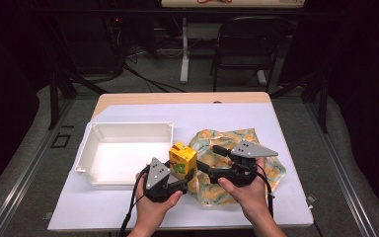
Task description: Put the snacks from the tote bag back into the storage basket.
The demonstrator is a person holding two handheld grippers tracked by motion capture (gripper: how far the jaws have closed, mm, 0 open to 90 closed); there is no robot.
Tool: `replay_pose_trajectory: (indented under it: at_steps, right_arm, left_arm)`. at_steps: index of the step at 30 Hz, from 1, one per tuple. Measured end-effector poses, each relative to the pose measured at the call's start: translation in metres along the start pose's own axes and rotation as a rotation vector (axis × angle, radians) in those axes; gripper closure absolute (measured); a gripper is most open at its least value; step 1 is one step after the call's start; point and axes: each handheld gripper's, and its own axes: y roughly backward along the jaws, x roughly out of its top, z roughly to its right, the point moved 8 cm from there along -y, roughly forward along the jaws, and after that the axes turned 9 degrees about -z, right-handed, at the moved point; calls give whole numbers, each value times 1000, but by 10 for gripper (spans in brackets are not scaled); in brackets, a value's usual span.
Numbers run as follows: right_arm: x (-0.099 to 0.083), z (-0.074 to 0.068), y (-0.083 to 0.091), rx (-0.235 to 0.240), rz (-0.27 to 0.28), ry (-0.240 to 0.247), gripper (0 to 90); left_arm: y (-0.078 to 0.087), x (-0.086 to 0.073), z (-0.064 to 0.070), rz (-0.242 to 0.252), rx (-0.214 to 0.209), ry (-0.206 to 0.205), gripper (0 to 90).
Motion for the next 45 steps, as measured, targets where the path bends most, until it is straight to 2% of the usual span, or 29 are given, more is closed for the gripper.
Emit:
replay_pose_trajectory:
  at_steps: [6, 7, 12, 16, 25, 29, 33, 38, 45]
  right_arm:
    - [-4, 6, 0, -28, -11, 10, 223]
    - [-6, 8, -1, -50, -17, 13, 217]
    - [-9, 16, -1, -80, -22, 4, 201]
    - [-9, 23, 7, -90, -3, -2, 199]
    - [-17, 35, 26, -112, -4, -2, 196]
    - [-21, 38, 32, -123, 3, 15, 192]
    - [-26, 39, 38, -132, -1, 43, 166]
    - [-36, 42, 45, -146, -9, 54, 149]
    - [-51, 48, 54, -161, -18, 35, 142]
  left_arm:
    - [3, 1, -4, 3, 10, 0, 316]
    - [4, 1, -5, 4, 13, 4, 317]
    - [8, 3, -13, 11, 29, 18, 317]
    - [10, 3, -17, 16, 34, 26, 316]
    - [14, 4, -23, 30, 66, 37, 315]
    - [16, 5, -25, 32, 76, 38, 315]
    - [18, 6, -30, 39, 84, 47, 315]
    - [21, 6, -34, 43, 96, 53, 315]
    - [22, 6, -37, 46, 106, 60, 315]
